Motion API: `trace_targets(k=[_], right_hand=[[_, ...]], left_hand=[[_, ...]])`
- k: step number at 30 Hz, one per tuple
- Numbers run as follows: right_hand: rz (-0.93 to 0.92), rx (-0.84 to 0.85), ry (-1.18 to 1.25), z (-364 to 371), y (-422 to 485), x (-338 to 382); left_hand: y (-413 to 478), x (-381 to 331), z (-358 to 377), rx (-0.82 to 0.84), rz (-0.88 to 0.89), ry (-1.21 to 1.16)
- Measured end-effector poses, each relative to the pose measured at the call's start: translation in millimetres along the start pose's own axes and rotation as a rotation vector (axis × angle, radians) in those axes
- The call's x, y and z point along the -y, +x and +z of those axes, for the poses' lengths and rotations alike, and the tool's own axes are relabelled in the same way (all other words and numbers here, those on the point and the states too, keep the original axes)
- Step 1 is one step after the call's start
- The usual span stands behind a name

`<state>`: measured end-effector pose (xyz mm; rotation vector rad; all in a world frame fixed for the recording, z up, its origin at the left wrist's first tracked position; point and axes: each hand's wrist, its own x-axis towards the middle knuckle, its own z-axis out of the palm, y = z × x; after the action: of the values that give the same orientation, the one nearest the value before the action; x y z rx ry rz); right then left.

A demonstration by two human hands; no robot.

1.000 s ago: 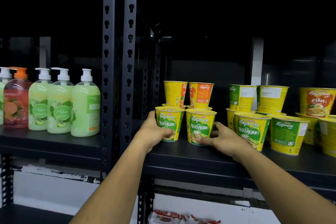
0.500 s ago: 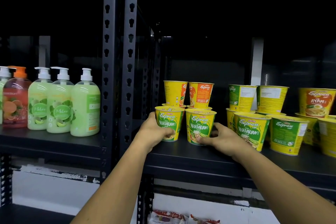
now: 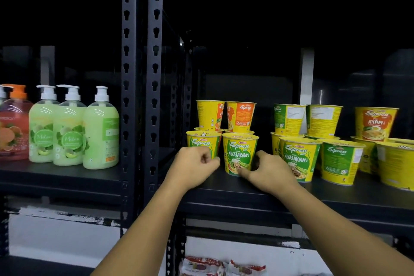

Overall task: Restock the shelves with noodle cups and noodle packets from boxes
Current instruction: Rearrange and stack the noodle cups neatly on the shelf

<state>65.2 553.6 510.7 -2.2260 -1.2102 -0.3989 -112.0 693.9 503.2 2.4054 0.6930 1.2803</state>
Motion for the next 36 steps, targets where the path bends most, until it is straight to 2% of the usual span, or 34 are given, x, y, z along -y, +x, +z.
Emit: trace_targets(k=[3, 11, 18, 21, 26, 31, 36], right_hand=[[-0.06, -0.04, -0.01, -8, -14, -3], [-0.164, 0.089, -0.052, -40, -64, -61], [-0.039, 0.085, -0.006, -71, -86, -117], [0.02, 0.077, -0.04, -79, -88, -135], [0.058, 0.113, -0.136, -89, -85, -157], [-0.052, 0.191, -0.223, -95, -69, -162], [-0.195, 0.3, -0.171, -96, -53, -172]], left_hand=[[-2, -3, 0, 0.127, 0.113, 0.163], [-9, -16, 0, 0.248, 0.364, 0.327], [-10, -72, 48, 0.427, 0.561, 0.342], [-5, -98, 76, 0.534, 0.527, 0.28], [11, -124, 117, 0.612, 0.308, 0.263], [17, -116, 127, 0.577, 0.157, 0.168], [13, -116, 121, 0.55, 0.111, 0.177]])
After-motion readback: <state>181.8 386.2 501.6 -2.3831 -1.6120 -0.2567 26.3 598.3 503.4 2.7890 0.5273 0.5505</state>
